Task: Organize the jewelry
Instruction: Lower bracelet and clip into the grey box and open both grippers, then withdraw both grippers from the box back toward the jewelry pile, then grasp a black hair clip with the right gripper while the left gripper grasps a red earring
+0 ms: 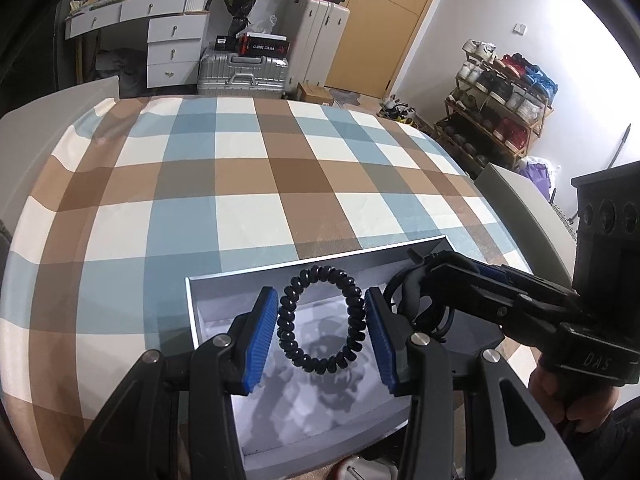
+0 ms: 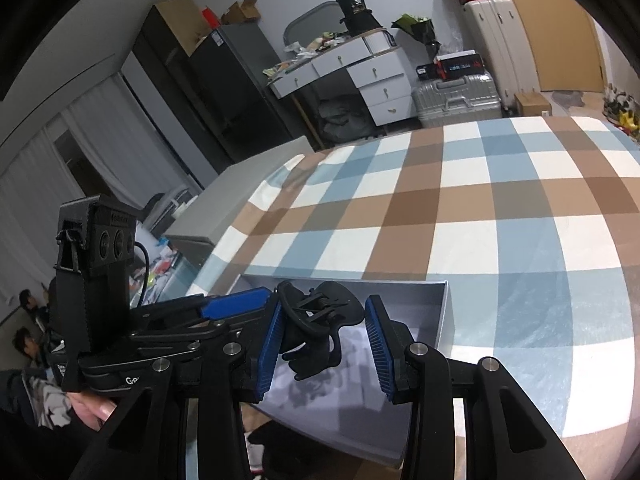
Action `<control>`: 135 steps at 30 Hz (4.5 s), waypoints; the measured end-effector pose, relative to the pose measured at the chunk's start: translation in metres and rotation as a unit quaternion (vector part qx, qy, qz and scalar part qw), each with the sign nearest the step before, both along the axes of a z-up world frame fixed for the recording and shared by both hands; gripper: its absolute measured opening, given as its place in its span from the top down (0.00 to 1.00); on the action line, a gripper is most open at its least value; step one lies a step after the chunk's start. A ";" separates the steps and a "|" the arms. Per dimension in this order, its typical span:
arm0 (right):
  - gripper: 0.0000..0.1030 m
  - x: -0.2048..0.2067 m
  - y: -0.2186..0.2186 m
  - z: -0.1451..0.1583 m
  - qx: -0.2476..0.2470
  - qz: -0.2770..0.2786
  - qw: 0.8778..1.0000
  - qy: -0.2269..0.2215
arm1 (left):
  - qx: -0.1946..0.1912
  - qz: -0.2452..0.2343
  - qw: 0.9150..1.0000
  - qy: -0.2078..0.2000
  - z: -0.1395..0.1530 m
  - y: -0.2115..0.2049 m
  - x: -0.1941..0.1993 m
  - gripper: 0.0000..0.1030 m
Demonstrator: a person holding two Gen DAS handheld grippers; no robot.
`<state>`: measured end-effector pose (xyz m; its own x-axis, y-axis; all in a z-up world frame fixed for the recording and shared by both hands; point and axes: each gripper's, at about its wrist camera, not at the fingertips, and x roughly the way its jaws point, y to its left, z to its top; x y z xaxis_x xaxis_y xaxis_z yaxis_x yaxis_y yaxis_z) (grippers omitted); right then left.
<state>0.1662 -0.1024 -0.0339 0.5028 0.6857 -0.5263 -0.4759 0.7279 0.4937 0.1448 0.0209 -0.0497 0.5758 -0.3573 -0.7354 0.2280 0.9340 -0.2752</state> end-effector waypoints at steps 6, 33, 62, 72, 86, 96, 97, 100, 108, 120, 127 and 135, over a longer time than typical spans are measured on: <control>0.61 0.004 0.000 -0.003 -0.002 -0.003 1.000 0.004 | 0.008 -0.008 1.000 -0.005 -0.003 -0.001 0.004 0.62; 0.07 -0.051 -0.042 0.043 0.049 -0.076 0.995 -0.051 | 0.034 0.056 0.993 -0.101 0.045 0.006 -0.048 0.20; 0.00 -0.177 -0.033 0.042 -0.074 -0.067 0.985 -0.142 | 0.072 0.138 0.975 -0.156 0.032 0.011 -0.140 0.02; 0.00 -0.181 -0.034 -0.008 -0.085 -0.041 0.992 -0.078 | 0.059 0.133 0.982 -0.117 0.006 0.019 -0.160 0.02; 0.35 -0.199 0.003 -0.044 -0.113 0.017 0.992 -0.051 | 0.067 0.120 0.987 -0.079 -0.013 0.016 -0.164 0.02; 0.70 -0.215 0.024 -0.056 -0.179 0.031 0.981 -0.069 | 0.060 0.132 0.987 -0.066 -0.017 0.025 -0.162 0.02; 0.72 -0.216 0.024 -0.057 -0.183 0.031 0.980 -0.073 | 0.061 0.133 0.987 -0.066 -0.017 0.026 -0.163 0.02; 0.77 -0.218 0.025 -0.057 -0.191 0.037 0.978 -0.079 | 0.060 0.136 0.987 -0.068 -0.016 0.029 -0.163 0.02; 0.78 -0.222 0.023 -0.057 -0.180 0.050 0.979 -0.084 | 0.051 0.147 0.986 -0.058 -0.019 0.037 -0.164 0.02; 0.79 -0.225 0.005 -0.044 -0.113 0.038 0.989 -0.091 | 0.026 0.132 0.990 -0.029 -0.025 0.040 -0.160 0.02; 0.78 -0.226 -0.014 -0.031 -0.092 -0.005 0.990 -0.110 | 0.003 0.113 0.993 -0.019 -0.026 0.034 -0.161 0.02; 0.78 -0.212 -0.038 -0.022 -0.083 -0.050 0.989 -0.108 | 0.012 0.050 0.999 -0.004 -0.033 0.007 -0.149 0.03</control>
